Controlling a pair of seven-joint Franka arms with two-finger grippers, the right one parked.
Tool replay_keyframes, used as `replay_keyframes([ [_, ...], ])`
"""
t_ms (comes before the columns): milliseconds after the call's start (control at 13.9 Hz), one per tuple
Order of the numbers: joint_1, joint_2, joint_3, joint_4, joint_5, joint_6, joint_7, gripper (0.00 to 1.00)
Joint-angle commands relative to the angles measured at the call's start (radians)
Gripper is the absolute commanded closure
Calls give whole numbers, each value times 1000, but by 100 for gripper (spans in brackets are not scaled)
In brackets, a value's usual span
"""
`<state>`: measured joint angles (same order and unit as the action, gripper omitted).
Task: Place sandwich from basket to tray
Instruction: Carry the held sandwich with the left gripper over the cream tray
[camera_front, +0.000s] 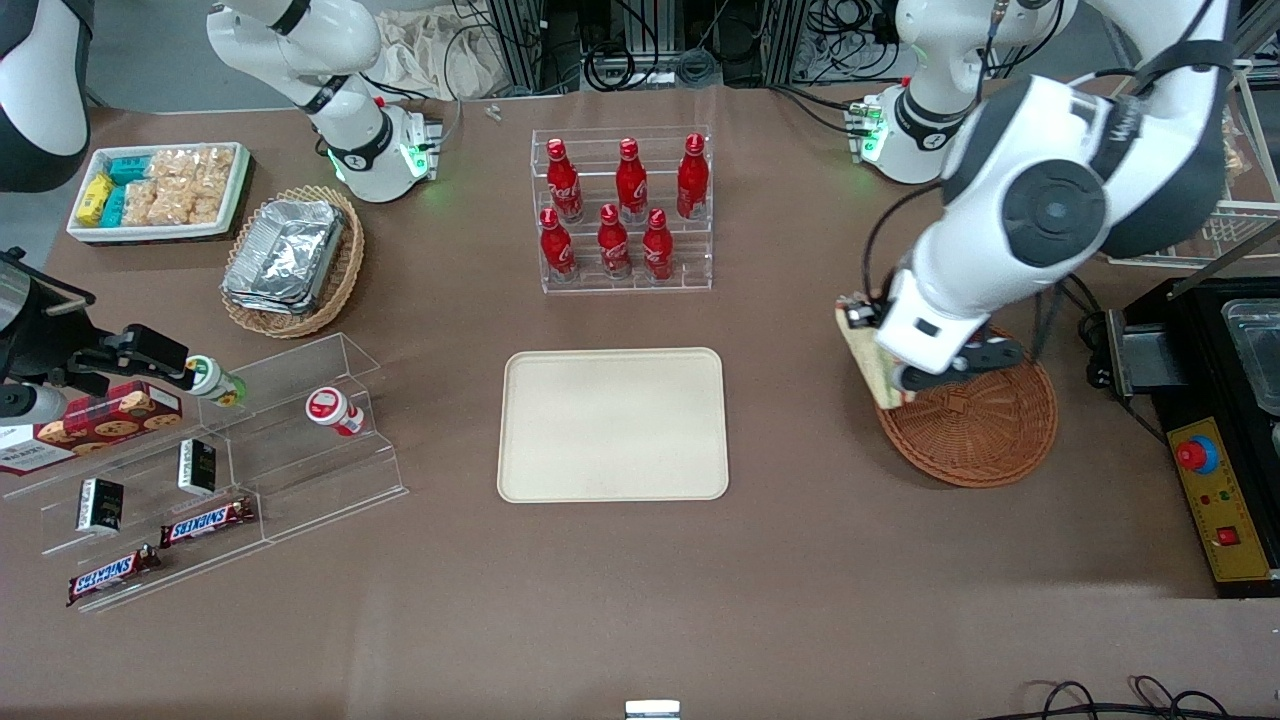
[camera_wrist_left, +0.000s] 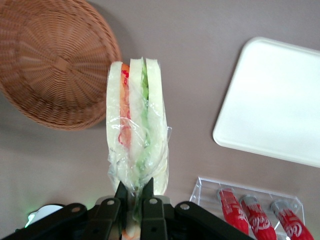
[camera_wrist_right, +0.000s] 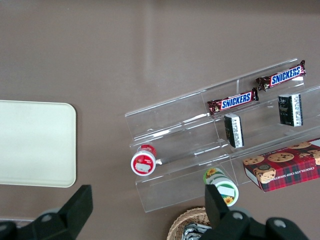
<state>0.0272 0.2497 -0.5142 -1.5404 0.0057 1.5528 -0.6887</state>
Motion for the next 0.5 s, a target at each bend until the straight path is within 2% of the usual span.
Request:
replay_keyframes([
  [0, -1, 97, -107, 48, 20, 44, -8, 100],
  [144, -10, 159, -159, 40, 49, 137, -5, 100],
  [288, -65, 225, -162, 49, 68, 203, 3, 100],
  [432, -131, 278, -159, 43, 163, 283, -9, 100],
])
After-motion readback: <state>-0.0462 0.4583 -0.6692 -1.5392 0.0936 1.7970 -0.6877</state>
